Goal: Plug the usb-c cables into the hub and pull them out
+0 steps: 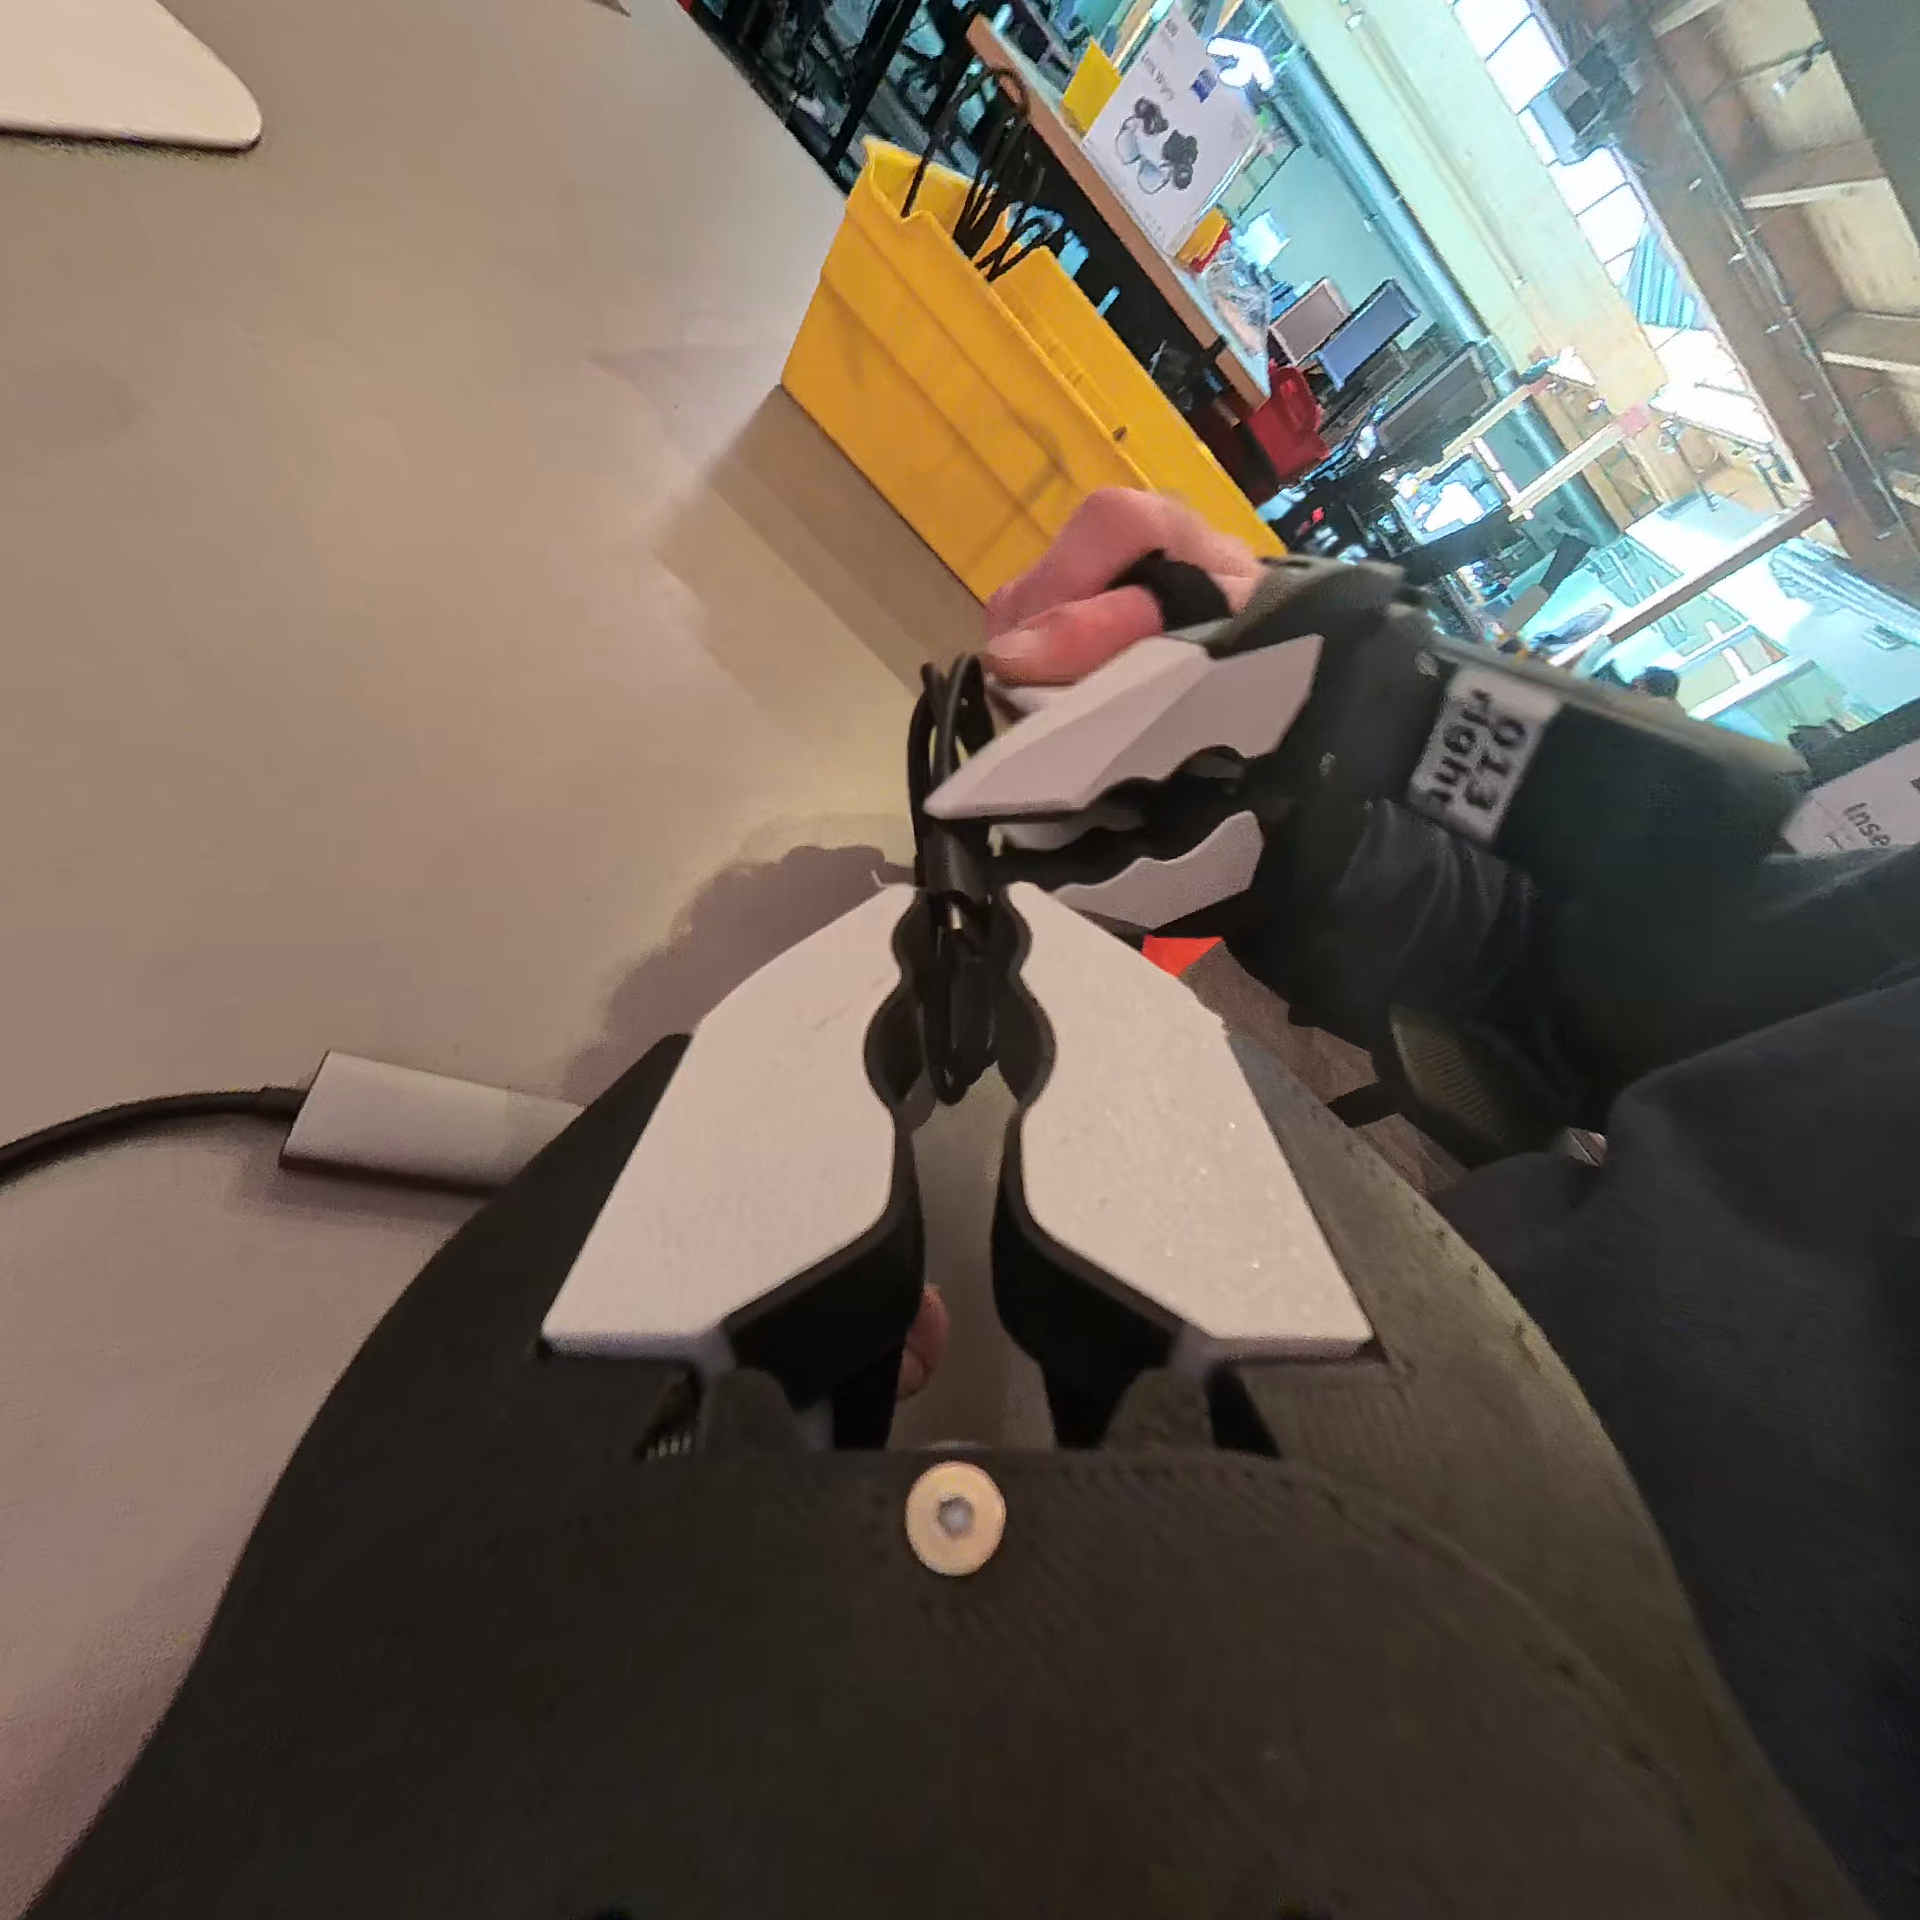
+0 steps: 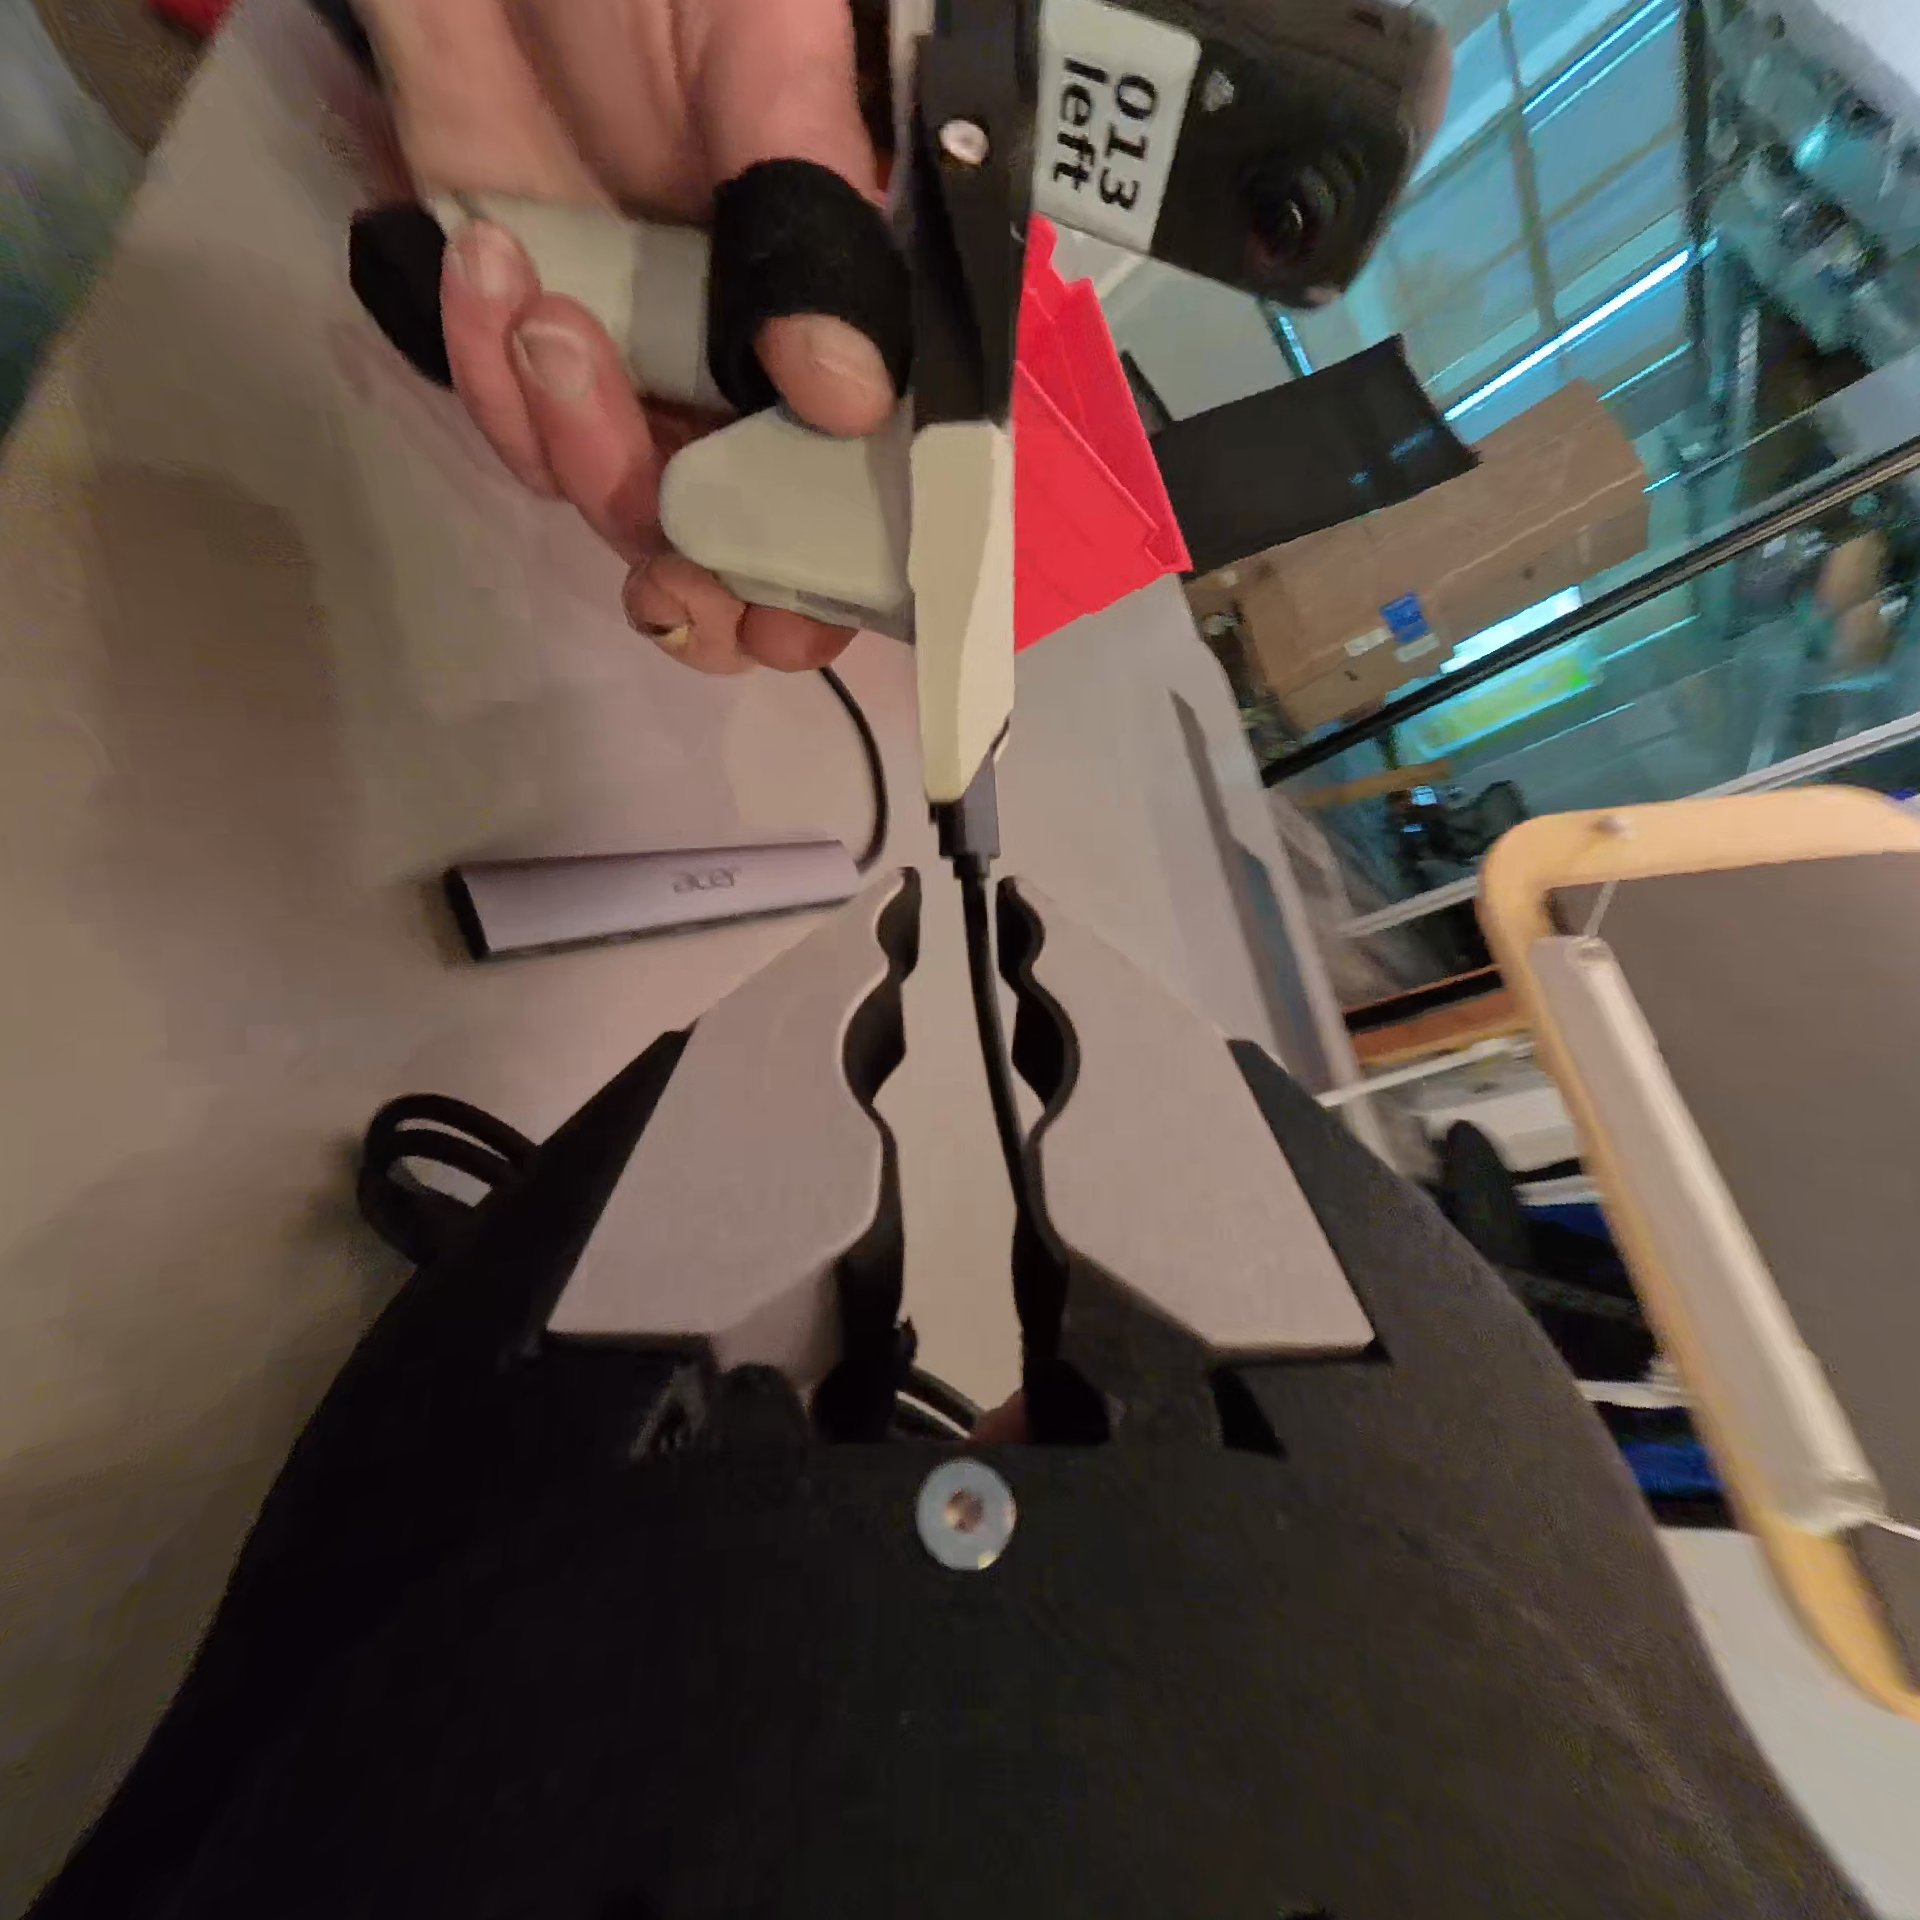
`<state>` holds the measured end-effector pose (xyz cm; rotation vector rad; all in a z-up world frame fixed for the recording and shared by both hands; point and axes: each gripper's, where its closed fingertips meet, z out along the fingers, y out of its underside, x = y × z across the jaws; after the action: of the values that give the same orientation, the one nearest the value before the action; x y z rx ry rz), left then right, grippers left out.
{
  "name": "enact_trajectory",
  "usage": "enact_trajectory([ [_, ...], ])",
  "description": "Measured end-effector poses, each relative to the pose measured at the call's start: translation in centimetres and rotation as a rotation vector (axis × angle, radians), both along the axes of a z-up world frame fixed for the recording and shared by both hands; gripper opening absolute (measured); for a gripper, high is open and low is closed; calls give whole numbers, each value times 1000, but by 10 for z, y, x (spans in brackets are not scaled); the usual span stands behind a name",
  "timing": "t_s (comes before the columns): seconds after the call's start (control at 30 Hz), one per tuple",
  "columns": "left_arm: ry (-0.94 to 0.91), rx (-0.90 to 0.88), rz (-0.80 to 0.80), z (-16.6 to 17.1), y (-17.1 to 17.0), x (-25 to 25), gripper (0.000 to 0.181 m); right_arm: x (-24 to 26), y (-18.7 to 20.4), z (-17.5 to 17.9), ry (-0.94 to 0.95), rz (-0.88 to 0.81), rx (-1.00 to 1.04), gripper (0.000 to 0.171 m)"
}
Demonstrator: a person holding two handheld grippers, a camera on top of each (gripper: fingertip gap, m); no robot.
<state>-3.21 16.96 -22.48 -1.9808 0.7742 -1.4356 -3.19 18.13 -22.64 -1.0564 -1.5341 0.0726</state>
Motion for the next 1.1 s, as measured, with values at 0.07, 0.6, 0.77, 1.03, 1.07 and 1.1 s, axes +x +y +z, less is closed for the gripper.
enact_trajectory([
  [0.07, -29, 22, -16, 7, -3, 0, 9, 2, -1, 3, 56, 37, -110, 16],
  [0.6, -230, 83, -72, 38, -16, 4, 7, -5, -21, 33, 390, 323, -522, 5],
  [0.77, -265, 62, -57, 39, -15, 3, 7, -6, -18, 35, 433, 288, -455, 14],
  [1.03, -298, 18, -49, 39, -15, 3, 6, -9, -19, 39, 433, 223, -292, 10],
  [1.07, -297, 14, -53, 39, -15, 3, 6, -9, -19, 38, 418, 212, -259, 10],
  [1.1, -298, 9, -54, 38, -16, 4, 6, -10, -19, 38, 399, 201, -228, 10],
])
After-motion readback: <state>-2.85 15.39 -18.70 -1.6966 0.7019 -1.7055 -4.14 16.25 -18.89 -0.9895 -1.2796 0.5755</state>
